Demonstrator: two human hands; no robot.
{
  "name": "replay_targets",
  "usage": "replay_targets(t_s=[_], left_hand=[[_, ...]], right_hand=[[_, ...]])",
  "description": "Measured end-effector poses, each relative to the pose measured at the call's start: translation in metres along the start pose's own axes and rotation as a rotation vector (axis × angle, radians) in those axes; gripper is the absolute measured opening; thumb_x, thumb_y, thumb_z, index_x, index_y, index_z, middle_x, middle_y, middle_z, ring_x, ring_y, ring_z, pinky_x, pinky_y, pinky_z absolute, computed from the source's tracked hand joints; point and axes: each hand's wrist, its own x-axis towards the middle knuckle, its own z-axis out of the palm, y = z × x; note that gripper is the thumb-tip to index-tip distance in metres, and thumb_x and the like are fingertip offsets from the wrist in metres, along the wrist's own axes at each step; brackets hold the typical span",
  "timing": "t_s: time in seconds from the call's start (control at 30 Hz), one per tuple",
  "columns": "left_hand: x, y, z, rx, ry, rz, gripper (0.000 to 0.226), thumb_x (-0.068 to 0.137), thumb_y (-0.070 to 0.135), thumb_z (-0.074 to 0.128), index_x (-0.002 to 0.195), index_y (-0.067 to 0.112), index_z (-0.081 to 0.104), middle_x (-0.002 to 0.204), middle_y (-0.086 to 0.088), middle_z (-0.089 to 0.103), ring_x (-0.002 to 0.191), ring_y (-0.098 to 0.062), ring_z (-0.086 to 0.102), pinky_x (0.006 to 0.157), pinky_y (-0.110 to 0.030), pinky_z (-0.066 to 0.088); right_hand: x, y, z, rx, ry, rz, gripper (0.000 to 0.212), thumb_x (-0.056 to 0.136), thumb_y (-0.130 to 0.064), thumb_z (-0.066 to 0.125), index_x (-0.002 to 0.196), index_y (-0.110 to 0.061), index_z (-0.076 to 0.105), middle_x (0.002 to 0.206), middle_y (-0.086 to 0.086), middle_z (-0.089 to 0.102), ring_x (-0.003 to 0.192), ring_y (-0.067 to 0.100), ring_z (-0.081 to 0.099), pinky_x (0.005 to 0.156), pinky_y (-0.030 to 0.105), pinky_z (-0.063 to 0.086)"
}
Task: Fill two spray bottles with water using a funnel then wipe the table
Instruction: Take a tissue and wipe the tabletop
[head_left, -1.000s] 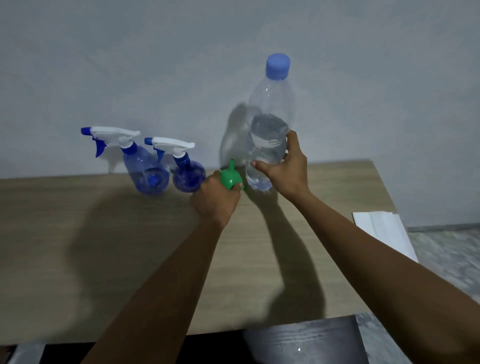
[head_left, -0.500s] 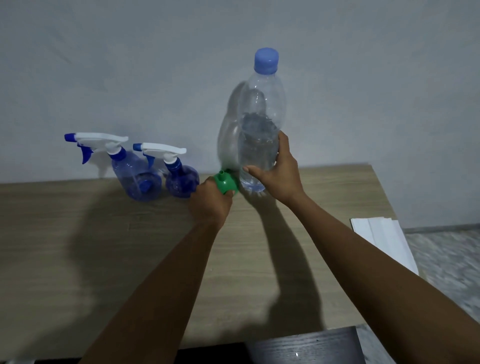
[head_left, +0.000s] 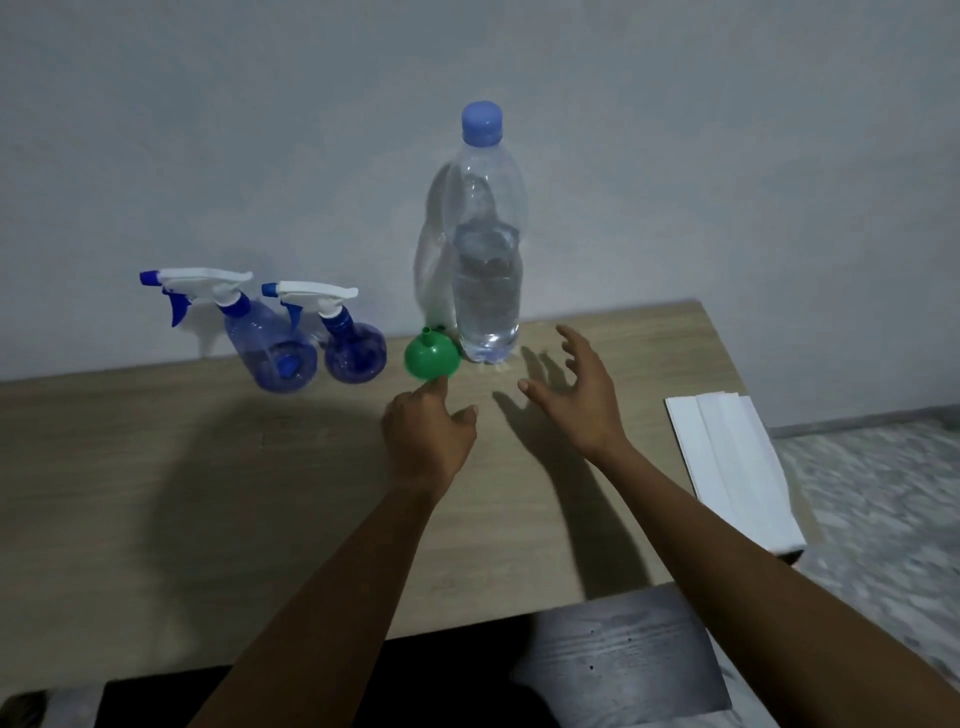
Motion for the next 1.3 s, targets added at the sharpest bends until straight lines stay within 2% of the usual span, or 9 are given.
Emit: replay_targets(t_s=[0.13, 0.27, 0.43, 0.53, 0.7, 0.83, 1.03, 1.17, 1.3], left_hand=[[-0.037, 0.020, 0.015, 0.076, -0.116, 0.156, 0.057, 0.080, 0.052, 0.065, 0.129, 0.023, 0.064, 0.123, 0.001, 0.069, 0.113, -0.025, 0.061, 0.093, -0.038, 0.051], [-0.069, 0.059, 0.033, 0.107, -0.230, 0.322, 0.061, 0.081, 0.059, 0.053, 0.134, 0.029, 0.058, 0.139, 0.009, 0.059, 0.128, -0.023, 0.052, 0.105, -0.041, 0.045], [-0.099, 0.119, 0.050, 0.054, -0.356, 0.507, 0.056, 0.087, 0.055, 0.058, 0.136, 0.029, 0.058, 0.144, 0.006, 0.055, 0.132, -0.021, 0.048, 0.107, -0.039, 0.043], [-0.115, 0.144, 0.064, 0.027, -0.435, 0.569, 0.057, 0.089, 0.053, 0.059, 0.141, 0.030, 0.053, 0.151, 0.006, 0.048, 0.137, -0.021, 0.044, 0.110, -0.039, 0.040], [-0.132, 0.166, 0.082, 0.024, -0.469, 0.622, 0.062, 0.090, 0.051, 0.059, 0.147, 0.031, 0.045, 0.156, 0.004, 0.040, 0.138, -0.022, 0.041, 0.110, -0.040, 0.040], [-0.138, 0.174, 0.092, 0.051, -0.462, 0.604, 0.067, 0.088, 0.057, 0.057, 0.149, 0.032, 0.041, 0.159, 0.004, 0.034, 0.139, -0.023, 0.040, 0.109, -0.040, 0.040], [-0.143, 0.177, 0.104, 0.153, -0.421, 0.603, 0.072, 0.084, 0.066, 0.057, 0.146, 0.034, 0.042, 0.160, 0.006, 0.033, 0.140, -0.021, 0.035, 0.106, -0.042, 0.042], [-0.145, 0.174, 0.107, 0.153, -0.404, 0.591, 0.072, 0.083, 0.068, 0.055, 0.145, 0.035, 0.043, 0.159, 0.008, 0.033, 0.140, -0.020, 0.034, 0.103, -0.043, 0.042], [-0.145, 0.175, 0.107, 0.150, -0.400, 0.584, 0.072, 0.082, 0.067, 0.058, 0.145, 0.035, 0.044, 0.159, 0.008, 0.034, 0.139, -0.019, 0.035, 0.102, -0.043, 0.042]], right_hand=[[-0.046, 0.023, -0.043, -0.062, 0.097, -0.015, 0.058, 0.085, -0.024, 0.080, 0.138, -0.024, 0.057, 0.141, -0.001, 0.058, 0.128, 0.019, 0.054, 0.107, 0.043, 0.048], [-0.084, 0.048, -0.087, -0.173, 0.204, 0.033, 0.040, 0.088, -0.022, 0.075, 0.127, -0.021, 0.066, 0.131, -0.001, 0.065, 0.123, 0.020, 0.058, 0.103, 0.031, 0.046], [-0.111, 0.080, -0.134, -0.293, 0.329, 0.164, 0.034, 0.088, -0.025, 0.073, 0.121, -0.021, 0.071, 0.126, 0.000, 0.069, 0.119, 0.026, 0.060, 0.100, 0.042, 0.050], [-0.123, 0.096, -0.156, -0.348, 0.306, 0.223, 0.031, 0.089, -0.024, 0.071, 0.119, -0.019, 0.073, 0.121, 0.005, 0.071, 0.112, 0.026, 0.061, 0.093, 0.039, 0.051], [-0.134, 0.118, -0.178, -0.365, 0.275, 0.299, 0.033, 0.092, -0.025, 0.071, 0.124, -0.017, 0.071, 0.122, 0.005, 0.068, 0.114, 0.024, 0.058, 0.084, 0.033, 0.047], [-0.135, 0.130, -0.187, -0.405, 0.256, 0.332, 0.035, 0.092, -0.027, 0.070, 0.126, -0.019, 0.070, 0.120, 0.006, 0.067, 0.112, 0.023, 0.059, 0.077, 0.028, 0.041], [-0.130, 0.137, -0.190, -0.422, 0.221, 0.325, 0.038, 0.089, -0.040, 0.072, 0.122, -0.021, 0.072, 0.121, 0.005, 0.066, 0.116, 0.023, 0.058, 0.086, 0.035, 0.050], [-0.124, 0.137, -0.187, -0.455, 0.197, 0.341, 0.036, 0.085, -0.047, 0.074, 0.113, -0.023, 0.075, 0.117, 0.006, 0.065, 0.116, 0.025, 0.057, 0.087, 0.038, 0.051], [-0.117, 0.136, -0.184, -0.397, 0.206, 0.359, 0.014, 0.083, -0.033, 0.073, 0.092, -0.023, 0.079, 0.100, 0.003, 0.069, 0.101, 0.024, 0.063, 0.073, 0.032, 0.050]])
